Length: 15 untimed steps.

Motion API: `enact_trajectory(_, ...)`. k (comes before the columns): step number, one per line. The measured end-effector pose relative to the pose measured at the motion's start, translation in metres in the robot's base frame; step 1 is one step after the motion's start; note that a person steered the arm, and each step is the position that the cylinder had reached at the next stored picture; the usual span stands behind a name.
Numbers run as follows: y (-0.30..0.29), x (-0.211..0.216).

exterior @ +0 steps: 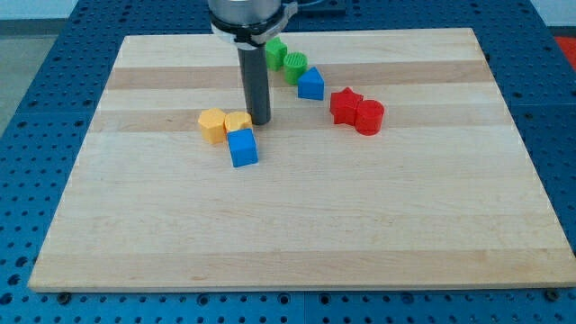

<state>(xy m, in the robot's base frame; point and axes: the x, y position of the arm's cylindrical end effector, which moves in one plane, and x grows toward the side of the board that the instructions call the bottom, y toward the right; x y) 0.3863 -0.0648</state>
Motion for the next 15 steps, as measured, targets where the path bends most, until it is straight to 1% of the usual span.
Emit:
enact_trajectory(3,-0.004,-0.001)
enact_trajectory(4,0.022,-0.001)
enact_trajectory(5,0.053,0.029)
enact_trajectory(6,0.067,0.082)
enact_trajectory(7,0.031,0.118)
enact_trajectory(8,-0.055,0.114)
enact_trajectory(9,-0.11,0.113)
enact_trajectory(10,-0.082,0.107)
enact_trajectory(11,-0.036,0.106)
enact_trajectory(12,-0.019,0.099)
enact_trajectory(14,-0.093,0.097)
enact_trajectory(15,-0.075,0.077)
